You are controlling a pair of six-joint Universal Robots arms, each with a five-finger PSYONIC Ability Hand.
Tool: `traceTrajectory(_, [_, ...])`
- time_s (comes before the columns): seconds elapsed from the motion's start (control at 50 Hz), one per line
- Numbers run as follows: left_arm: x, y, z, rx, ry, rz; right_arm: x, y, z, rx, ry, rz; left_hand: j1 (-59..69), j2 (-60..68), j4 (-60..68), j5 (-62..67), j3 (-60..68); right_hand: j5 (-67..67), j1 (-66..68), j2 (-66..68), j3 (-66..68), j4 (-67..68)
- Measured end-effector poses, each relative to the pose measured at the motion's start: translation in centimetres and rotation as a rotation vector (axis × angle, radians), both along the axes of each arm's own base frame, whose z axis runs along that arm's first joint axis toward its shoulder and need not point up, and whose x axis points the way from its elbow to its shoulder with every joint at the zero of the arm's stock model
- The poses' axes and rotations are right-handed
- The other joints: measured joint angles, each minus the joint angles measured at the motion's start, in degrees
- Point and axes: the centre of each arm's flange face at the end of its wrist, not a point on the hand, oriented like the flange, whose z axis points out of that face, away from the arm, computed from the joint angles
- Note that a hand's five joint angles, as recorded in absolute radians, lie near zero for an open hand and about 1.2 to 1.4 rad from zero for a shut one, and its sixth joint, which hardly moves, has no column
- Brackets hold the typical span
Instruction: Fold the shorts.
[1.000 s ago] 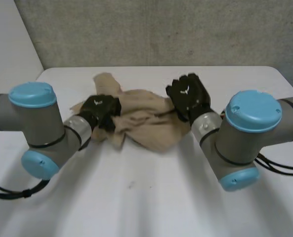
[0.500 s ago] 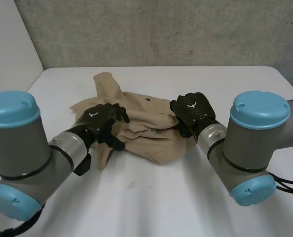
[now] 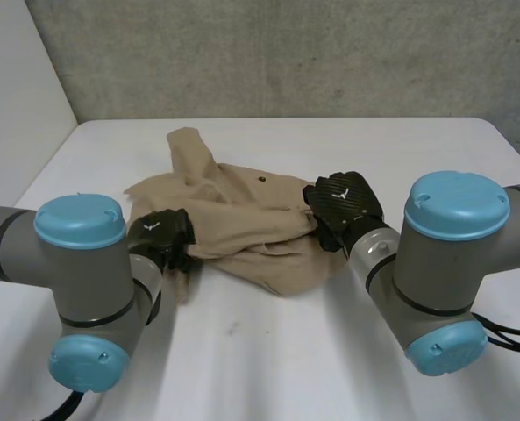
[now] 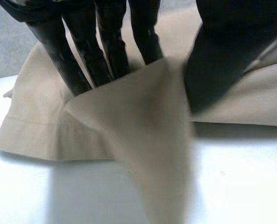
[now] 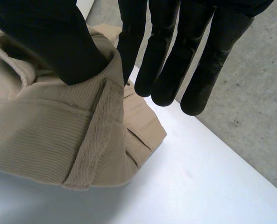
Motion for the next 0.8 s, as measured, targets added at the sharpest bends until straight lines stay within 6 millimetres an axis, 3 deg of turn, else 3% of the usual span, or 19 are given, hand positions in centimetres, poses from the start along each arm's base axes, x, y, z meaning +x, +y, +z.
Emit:
traceTrajectory(0.1, [0.2,-0.2,1.2,-0.037,0.004,0.013,0.1,-0.3,0.4,-0.025,0.017,-0.001,3.88,9.11,9.22,6.53,9.11,-0.01,0.02,0.00,0.00,0.00])
traceTrajectory(0.16, [0.3,-0.3,3.4,-0.105,-0.002,0.005,0.2,-0.5,1.1,-0.053,0.040,0.003,3.88,9.36,9.38,6.53,9.32,0.00,0.02,0.00,0.00,0.00])
traceTrajectory(0.22, [0.5,-0.1,6.8,-0.215,-0.037,-0.022,0.1,-0.6,2.6,-0.097,0.073,0.007,3.88,9.36,9.38,6.53,9.33,0.00,0.02,0.00,0.00,0.00])
traceTrajectory(0.26, [0.6,0.4,10.0,-0.321,-0.082,-0.053,-0.2,-0.6,4.5,-0.143,0.102,0.009,3.88,9.36,9.38,6.53,9.33,0.00,0.02,0.00,0.00,0.00])
traceTrajectory(0.36, [1.1,2.4,15.7,-0.498,-0.163,-0.117,-1.4,-0.3,9.4,-0.246,0.159,-0.006,3.88,9.43,9.66,6.53,9.54,0.00,0.02,0.00,0.00,0.00])
traceTrajectory(0.48, [2.2,5.1,19.4,-0.542,-0.225,-0.190,-3.6,0.8,14.3,-0.329,0.230,-0.034,3.88,9.57,9.69,6.53,9.78,0.00,0.02,0.00,0.00,0.00])
traceTrajectory(0.54, [2.7,5.7,19.7,-0.504,-0.247,-0.217,-4.4,1.7,15.5,-0.334,0.268,-0.031,3.88,9.57,9.87,6.53,9.78,0.00,0.02,0.00,0.00,0.00])
traceTrajectory(0.62, [3.4,5.6,19.1,-0.429,-0.271,-0.242,-4.8,2.7,15.6,-0.303,0.318,-0.006,3.88,9.62,9.88,6.96,9.78,0.00,0.04,0.00,0.00,0.00])
traceTrajectory(0.7, [3.7,4.4,17.1,-0.335,-0.293,-0.261,-4.7,3.0,14.0,-0.234,0.371,0.033,3.88,9.68,9.88,7.84,9.77,0.01,0.02,0.00,0.00,0.00])
traceTrajectory(0.8, [3.3,1.2,12.7,-0.201,-0.352,-0.295,-3.8,1.8,10.9,-0.152,0.420,0.062,3.88,9.69,9.88,7.84,9.80,0.01,0.02,0.00,0.00,0.00])
